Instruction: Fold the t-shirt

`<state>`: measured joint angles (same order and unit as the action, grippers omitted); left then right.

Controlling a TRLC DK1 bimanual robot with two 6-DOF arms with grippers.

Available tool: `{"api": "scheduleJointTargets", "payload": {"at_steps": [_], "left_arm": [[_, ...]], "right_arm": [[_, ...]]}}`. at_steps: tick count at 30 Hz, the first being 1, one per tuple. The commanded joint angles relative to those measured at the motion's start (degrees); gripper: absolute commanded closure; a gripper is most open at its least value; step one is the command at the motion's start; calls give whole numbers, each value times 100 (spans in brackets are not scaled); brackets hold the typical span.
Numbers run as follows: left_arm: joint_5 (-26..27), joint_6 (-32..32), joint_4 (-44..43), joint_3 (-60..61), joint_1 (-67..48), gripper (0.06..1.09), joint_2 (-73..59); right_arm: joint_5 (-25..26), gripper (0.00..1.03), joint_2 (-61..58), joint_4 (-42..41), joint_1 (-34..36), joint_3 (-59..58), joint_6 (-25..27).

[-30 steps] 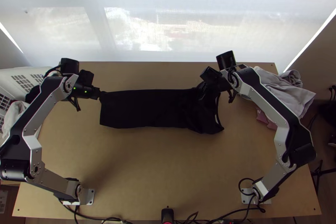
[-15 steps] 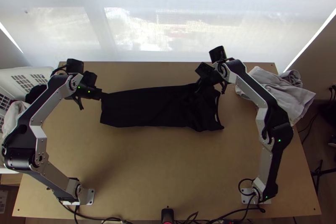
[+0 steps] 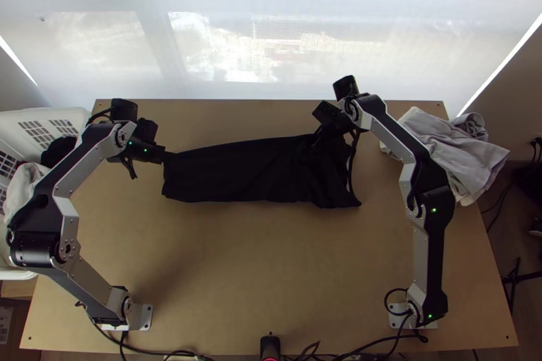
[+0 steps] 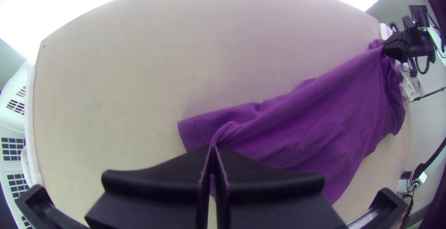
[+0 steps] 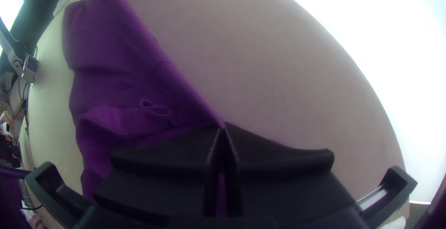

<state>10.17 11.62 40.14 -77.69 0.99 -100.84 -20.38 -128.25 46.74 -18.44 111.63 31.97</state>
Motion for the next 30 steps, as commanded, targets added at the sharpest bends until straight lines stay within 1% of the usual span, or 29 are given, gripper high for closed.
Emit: {"api": "scheduleJointTargets", "payload": {"at_steps": [1, 2, 3, 4, 5, 7, 8, 9, 10, 14, 15, 19, 23, 27, 30], "left_arm": [[-59, -37, -173, -53, -47, 105, -279], [-59, -54, -208, -44, -56, 104, -314], [-68, -72, -226, -44, -64, 99, -358], [-59, -107, -261, -53, -73, 90, -402], [-59, -160, -279, -53, -73, 76, -419], [-59, -177, -279, -53, -82, 39, -428], [-59, -195, -270, -53, -91, 30, -419], [-51, -221, -252, -53, -91, 27, -393], [-59, -239, -208, -53, -91, 25, -375], [-51, -300, 73, -27, -91, 23, -164], [-42, -300, 143, 8, -82, 21, -76], [-24, -292, 249, 307, -38, 20, 249], [46, -300, 310, 509, -38, 20, 363], [116, -415, 301, 571, -108, 20, 301], [187, -494, 275, 544, -179, 20, 214]], "right_arm": [[17, 99, -262, 19, 68, 131, -208], [17, 92, -262, 28, 68, 139, -305], [17, 88, -236, 63, 59, 139, -358], [17, 85, -201, 90, 51, 131, -375], [17, 77, -166, 116, 42, 122, -393], [17, 49, -51, 142, 16, 60, -419], [17, 30, -16, 142, 7, 43, -437], [17, 9, 36, 142, 7, 16, -446], [17, 4, 98, 142, 7, -19, -454], [8, 4, 476, 125, -46, -133, -604], [8, 4, 608, 125, -72, -168, -665], [8, 4, 1188, 125, -292, -406, -832], [8, 4, 1627, 134, -635, -696, -1061], [8, 4, 1829, 72, -1057, -1100, -1114], [17, 4, 1821, -95, -1233, -1434, -1122]]}}
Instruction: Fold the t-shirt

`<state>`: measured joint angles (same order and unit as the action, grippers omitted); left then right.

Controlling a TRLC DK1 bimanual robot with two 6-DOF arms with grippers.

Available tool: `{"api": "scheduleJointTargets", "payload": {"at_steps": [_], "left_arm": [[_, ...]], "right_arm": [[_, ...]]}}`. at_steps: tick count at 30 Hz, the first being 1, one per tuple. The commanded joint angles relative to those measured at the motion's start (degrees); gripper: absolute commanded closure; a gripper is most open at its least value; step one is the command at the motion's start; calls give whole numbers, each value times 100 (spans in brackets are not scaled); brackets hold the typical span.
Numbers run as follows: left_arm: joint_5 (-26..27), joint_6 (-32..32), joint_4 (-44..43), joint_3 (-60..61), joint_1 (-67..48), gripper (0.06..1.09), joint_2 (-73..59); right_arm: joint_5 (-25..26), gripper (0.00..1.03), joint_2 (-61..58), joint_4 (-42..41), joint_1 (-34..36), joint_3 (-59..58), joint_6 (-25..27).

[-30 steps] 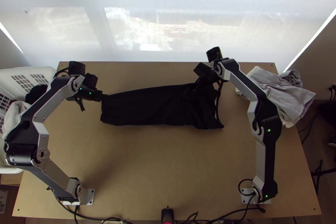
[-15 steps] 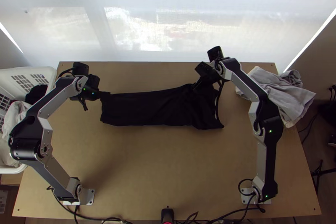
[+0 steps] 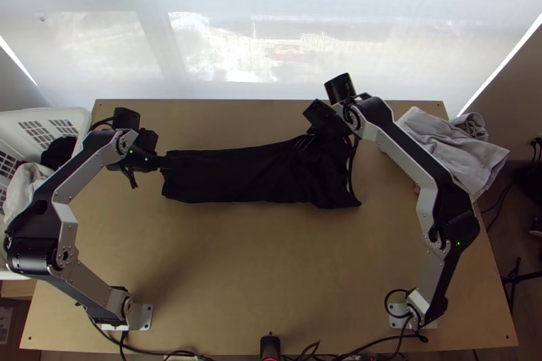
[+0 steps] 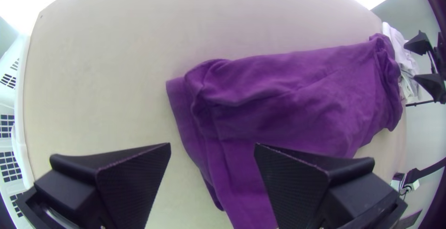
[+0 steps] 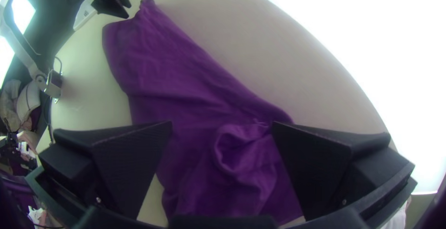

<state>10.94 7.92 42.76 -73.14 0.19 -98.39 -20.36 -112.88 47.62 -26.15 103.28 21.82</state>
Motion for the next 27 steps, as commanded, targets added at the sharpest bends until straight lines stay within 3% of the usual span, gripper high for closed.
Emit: {"api": "scheduleJointTargets", "payload": {"at_steps": [1, 27], "left_arm": [[110, -151, 13, 72, -115, 20, -66], [-30, -318, -392, -104, -256, 21, -893]], "right_arm": [[23, 4, 284, -270, -505, -731, -108], [146, 4, 12, -613, -637, -1100, -187]]}}
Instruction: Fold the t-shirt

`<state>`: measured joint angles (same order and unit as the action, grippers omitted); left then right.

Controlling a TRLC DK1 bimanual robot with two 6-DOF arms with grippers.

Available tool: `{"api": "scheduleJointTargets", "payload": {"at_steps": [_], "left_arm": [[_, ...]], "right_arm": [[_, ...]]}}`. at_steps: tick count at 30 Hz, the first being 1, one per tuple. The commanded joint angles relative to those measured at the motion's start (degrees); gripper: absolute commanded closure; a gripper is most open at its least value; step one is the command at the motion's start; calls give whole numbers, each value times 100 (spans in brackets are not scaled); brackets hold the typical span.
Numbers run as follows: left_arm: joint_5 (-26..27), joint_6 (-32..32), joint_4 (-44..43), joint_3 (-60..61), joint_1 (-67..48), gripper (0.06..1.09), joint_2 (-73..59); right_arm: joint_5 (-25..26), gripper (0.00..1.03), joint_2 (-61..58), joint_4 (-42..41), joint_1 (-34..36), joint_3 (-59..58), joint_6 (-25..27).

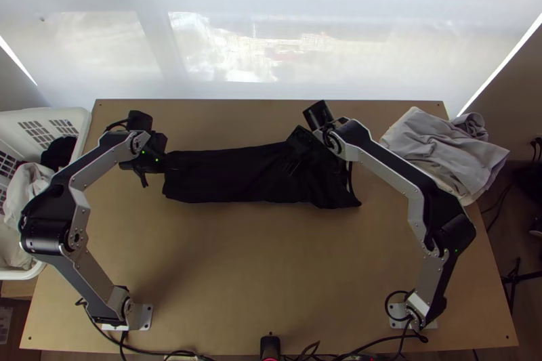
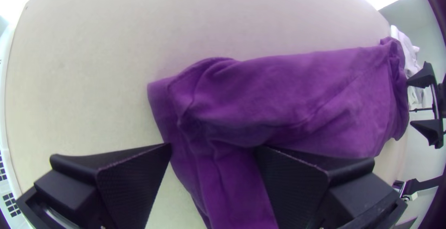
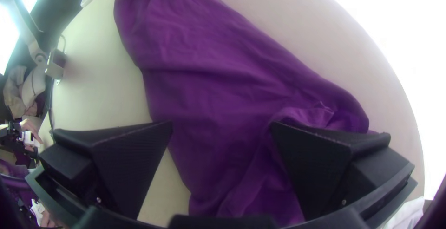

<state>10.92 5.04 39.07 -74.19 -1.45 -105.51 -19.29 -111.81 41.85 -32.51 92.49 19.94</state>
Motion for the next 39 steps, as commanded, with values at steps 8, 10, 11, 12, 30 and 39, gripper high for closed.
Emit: {"api": "scheduleJointTargets", "payload": {"at_steps": [8, 10, 11, 12, 30, 39], "left_arm": [[104, -179, 101, -87, -312, 51, -347], [183, -223, 136, -113, -338, 67, -356], [235, -231, 136, -122, -338, 76, -356], [279, -258, 145, -130, -347, 86, -338], [1132, -539, 1024, -1308, -347, 105, 347], [1536, -715, 1481, -2495, -672, 105, 136]], "right_arm": [[101, 4, -218, -89, 17, -117, 1], [118, 4, -236, -159, 17, -222, 9], [136, 4, -254, -185, 8, -266, 9], [145, 4, -271, -221, 8, -319, 9], [268, 4, -517, -572, -124, -706, -43], [382, 4, -684, -625, -141, -715, -114]]}}
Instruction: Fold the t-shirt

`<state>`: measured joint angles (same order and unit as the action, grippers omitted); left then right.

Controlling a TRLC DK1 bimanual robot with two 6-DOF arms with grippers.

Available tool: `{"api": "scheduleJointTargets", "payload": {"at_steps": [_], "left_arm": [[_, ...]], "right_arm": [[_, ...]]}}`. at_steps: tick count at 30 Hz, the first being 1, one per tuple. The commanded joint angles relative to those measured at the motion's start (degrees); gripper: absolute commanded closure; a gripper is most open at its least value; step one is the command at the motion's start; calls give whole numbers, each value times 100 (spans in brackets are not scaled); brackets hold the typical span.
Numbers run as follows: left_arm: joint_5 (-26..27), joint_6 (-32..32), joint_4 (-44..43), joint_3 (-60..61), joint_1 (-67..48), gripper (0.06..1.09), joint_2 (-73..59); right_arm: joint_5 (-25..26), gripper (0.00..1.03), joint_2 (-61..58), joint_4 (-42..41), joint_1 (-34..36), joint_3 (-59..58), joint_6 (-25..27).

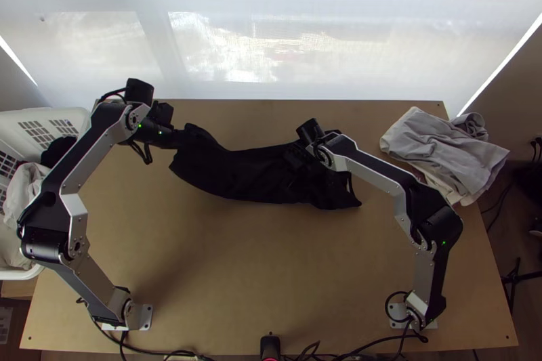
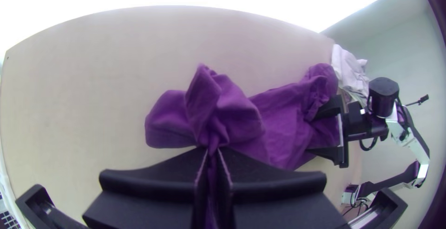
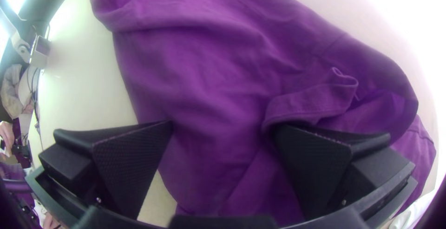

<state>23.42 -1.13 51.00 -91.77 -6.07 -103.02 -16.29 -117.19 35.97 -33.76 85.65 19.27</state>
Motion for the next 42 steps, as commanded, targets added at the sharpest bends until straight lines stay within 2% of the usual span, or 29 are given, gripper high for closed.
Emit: {"api": "scheduleJointTargets", "payload": {"at_steps": [1, 11, 19, 28, 34, 39, 42], "left_arm": [[304, -107, 314, -799, -281, 105, -122], [928, -450, 340, -1520, -791, 105, -245], [945, -617, 94, -1783, -1230, 105, -262], [945, -872, -345, -1959, -1433, 105, -271], [945, -1048, -662, -2091, -1740, 105, -280], [928, -1364, -1453, -2082, -2083, 105, -464], [910, -1628, -2042, -2082, -2285, 105, -640]], "right_arm": [[100, 4, -164, -46, -17, -39, -46], [135, 4, -50, -72, -26, -66, -204], [127, 4, 1049, 139, 97, 5, -186], [127, 4, 1972, 780, 326, 154, -283], [127, 4, 2727, 1097, 941, 75, -274], [135, 4, 3290, 1369, 1697, -39, -230], [144, 4, 3536, 1571, 1917, -110, -186]]}}
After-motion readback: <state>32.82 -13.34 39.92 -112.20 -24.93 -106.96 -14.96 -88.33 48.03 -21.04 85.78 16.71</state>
